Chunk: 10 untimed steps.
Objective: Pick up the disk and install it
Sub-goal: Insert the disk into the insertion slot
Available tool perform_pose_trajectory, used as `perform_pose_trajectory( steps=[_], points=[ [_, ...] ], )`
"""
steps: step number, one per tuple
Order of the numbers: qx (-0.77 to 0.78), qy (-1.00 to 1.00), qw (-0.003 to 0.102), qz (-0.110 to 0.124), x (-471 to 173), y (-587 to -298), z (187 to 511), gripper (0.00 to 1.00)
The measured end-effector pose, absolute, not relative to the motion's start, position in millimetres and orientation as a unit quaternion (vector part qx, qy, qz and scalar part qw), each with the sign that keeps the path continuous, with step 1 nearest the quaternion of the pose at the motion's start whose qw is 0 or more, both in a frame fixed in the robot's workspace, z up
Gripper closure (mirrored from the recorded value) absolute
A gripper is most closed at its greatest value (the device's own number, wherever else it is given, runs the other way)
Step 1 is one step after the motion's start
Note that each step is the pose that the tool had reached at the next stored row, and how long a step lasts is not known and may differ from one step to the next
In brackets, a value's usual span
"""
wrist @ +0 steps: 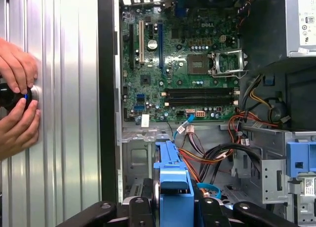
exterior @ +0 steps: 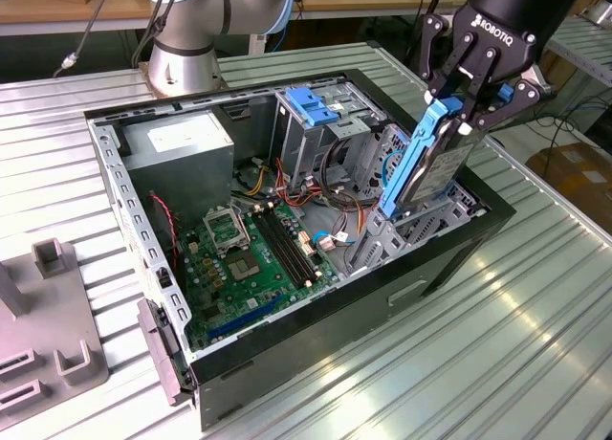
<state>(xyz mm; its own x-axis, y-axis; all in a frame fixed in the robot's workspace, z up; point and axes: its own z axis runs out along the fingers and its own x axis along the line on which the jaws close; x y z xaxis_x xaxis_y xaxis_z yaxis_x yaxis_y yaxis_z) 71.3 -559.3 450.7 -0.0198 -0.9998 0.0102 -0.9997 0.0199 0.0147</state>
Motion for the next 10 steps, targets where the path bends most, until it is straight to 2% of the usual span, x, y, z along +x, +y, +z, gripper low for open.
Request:
perform_pose_trajectory(
  steps=[10],
  points=[
    [0.7,-0.714,0.009,-0.002,71,-564,437,0.63]
  ],
)
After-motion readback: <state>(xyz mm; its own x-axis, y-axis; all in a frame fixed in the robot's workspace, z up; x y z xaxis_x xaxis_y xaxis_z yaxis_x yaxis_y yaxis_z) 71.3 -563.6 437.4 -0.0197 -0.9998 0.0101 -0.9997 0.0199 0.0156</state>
